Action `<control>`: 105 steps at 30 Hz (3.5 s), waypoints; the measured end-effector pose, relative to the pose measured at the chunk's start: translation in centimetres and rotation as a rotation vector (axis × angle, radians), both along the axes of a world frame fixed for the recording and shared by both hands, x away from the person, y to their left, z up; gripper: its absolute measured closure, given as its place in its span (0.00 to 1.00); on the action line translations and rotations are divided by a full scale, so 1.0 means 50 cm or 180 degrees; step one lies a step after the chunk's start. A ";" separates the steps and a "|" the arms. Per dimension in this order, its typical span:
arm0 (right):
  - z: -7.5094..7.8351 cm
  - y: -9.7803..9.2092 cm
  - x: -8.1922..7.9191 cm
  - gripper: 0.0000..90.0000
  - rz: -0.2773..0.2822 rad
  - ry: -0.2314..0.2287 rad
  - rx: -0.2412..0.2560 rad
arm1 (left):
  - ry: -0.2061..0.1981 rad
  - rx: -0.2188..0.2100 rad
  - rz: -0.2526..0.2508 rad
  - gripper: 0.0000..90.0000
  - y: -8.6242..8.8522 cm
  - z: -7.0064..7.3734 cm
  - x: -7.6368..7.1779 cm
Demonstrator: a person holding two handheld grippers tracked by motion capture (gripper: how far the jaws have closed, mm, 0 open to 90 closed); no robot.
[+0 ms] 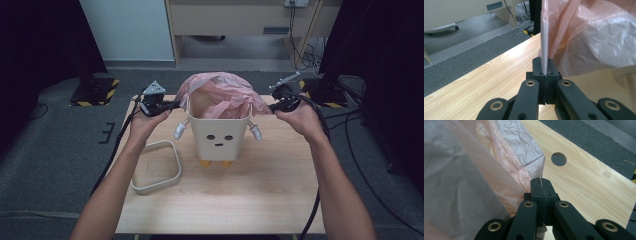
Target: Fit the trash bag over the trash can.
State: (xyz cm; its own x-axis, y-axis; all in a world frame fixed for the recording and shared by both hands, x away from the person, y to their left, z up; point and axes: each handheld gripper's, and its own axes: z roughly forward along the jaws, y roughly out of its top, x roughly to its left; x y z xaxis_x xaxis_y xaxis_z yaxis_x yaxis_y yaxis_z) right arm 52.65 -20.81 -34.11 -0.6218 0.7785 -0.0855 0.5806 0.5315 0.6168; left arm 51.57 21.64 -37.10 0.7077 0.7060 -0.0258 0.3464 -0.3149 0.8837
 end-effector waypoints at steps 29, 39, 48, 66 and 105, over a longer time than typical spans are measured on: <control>-0.055 0.016 -0.028 1.00 0.0059 0.0121 0.0125 | -0.0072 0.0076 0.0122 1.00 0.003 -0.001 -0.018; -0.044 0.005 -0.033 1.00 -0.0008 0.0002 0.0178 | -0.0060 0.0139 0.0116 1.00 0.002 -0.006 -0.021; -0.040 -0.006 -0.034 1.00 -0.0019 -0.0021 0.0235 | -0.0027 0.0116 0.0098 1.00 0.002 -0.016 -0.022; 0.013 -0.039 -0.048 0.73 -0.0268 -0.0652 0.0673 | -0.0619 0.0131 0.0477 0.59 0.015 -0.002 -0.063; 0.096 -0.053 -0.148 0.61 0.0061 -0.1085 0.1048 | -0.1132 0.0124 -0.0033 0.57 -0.043 0.046 -0.141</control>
